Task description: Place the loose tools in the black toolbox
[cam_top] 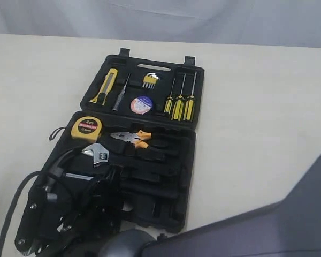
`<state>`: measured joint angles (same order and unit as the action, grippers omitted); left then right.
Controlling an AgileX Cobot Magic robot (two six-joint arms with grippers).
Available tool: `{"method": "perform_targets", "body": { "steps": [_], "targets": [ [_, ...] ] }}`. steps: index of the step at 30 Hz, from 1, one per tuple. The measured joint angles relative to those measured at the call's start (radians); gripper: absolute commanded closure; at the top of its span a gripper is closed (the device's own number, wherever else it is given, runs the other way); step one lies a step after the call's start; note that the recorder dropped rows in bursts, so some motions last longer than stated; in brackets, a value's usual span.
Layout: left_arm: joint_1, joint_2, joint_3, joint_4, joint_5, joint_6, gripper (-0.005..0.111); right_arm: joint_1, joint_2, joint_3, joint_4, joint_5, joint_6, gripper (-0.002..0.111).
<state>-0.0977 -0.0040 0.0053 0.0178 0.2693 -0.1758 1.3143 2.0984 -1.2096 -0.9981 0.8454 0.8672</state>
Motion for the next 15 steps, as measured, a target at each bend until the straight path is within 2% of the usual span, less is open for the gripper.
{"method": "perform_targets", "body": {
  "steps": [4, 9, 15],
  "targets": [
    [0.000, 0.000, 0.000, 0.000, 0.000, 0.000, 0.107, -0.006, 0.002, 0.000, 0.012, -0.021, -0.002, 0.108],
    [0.000, 0.000, 0.000, 0.000, 0.000, 0.000, 0.107, -0.006, 0.004, 0.000, 0.006, 0.003, -0.010, 0.109],
    [0.000, 0.000, 0.000, 0.000, 0.000, 0.000, 0.107, 0.028, 0.004, 0.000, 0.016, 0.131, -0.075, 0.109]
  ]
}}
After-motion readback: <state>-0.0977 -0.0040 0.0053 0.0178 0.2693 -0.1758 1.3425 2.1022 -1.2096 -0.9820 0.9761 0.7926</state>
